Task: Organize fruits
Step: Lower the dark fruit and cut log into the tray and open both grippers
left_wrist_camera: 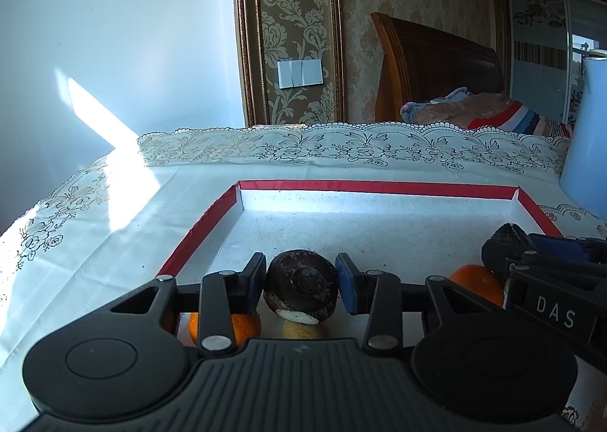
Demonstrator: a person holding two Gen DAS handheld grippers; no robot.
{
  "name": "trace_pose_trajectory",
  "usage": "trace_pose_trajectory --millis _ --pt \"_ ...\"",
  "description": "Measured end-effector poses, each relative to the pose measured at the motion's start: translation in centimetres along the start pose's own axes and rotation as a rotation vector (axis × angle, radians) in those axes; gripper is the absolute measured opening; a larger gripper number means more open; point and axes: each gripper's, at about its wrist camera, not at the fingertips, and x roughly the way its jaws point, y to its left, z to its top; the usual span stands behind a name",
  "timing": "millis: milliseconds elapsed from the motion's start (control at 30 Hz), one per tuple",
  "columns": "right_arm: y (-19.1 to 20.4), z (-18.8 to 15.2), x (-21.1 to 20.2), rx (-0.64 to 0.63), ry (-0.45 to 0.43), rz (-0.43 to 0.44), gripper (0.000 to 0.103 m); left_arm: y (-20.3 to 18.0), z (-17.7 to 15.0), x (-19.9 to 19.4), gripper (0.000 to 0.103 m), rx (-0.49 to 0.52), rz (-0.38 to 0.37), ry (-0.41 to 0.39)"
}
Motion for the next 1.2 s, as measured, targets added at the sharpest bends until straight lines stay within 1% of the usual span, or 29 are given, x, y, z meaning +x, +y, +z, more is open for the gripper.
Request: trace_pose_trajectory --millis 367,500,633,867,933,967,1000,1200 --pt "-0.16 0.01 -0.03 0.014 -0.005 0.0 0.032 -0.01 0.01 0.02 0.039 0.001 0.0 0.0" --pt "-0.29 0.0 -0.03 0.027 -0.008 0.0 0.038 0.03 0.04 0.03 0.04 -0.001 0.0 0.0" --pt "-0.42 0.0 -0.32 0.033 -0.018 0.007 0.038 0.14 0.1 0.01 0.048 -0.005 0.016 -0.004" --pt "-0.53 0.04 -0.46 0.044 -0.027 0.013 0.038 0.21 0.05 0.02 0.05 -0.005 0.015 -0.003" --pt "-0.56 0.03 -0.55 0.047 -0.029 0.014 0.038 0.23 0.05 0.0 0.055 -0.006 0.016 -0.004" --pt "-0.62 0.02 -0.57 0.049 -0.029 0.015 0.038 0.24 0.08 -0.05 0.061 -0.008 0.021 -0.008" --pt "-0.69 0.01 -0.62 0.052 -0.03 0.016 0.038 0.28 0.1 -0.13 0.063 -0.01 0.022 -0.013" --pt "-0.79 -0.07 -0.87 0.059 -0.037 0.021 0.038 0.37 0.11 -0.3 0.063 -0.014 0.019 -0.018"
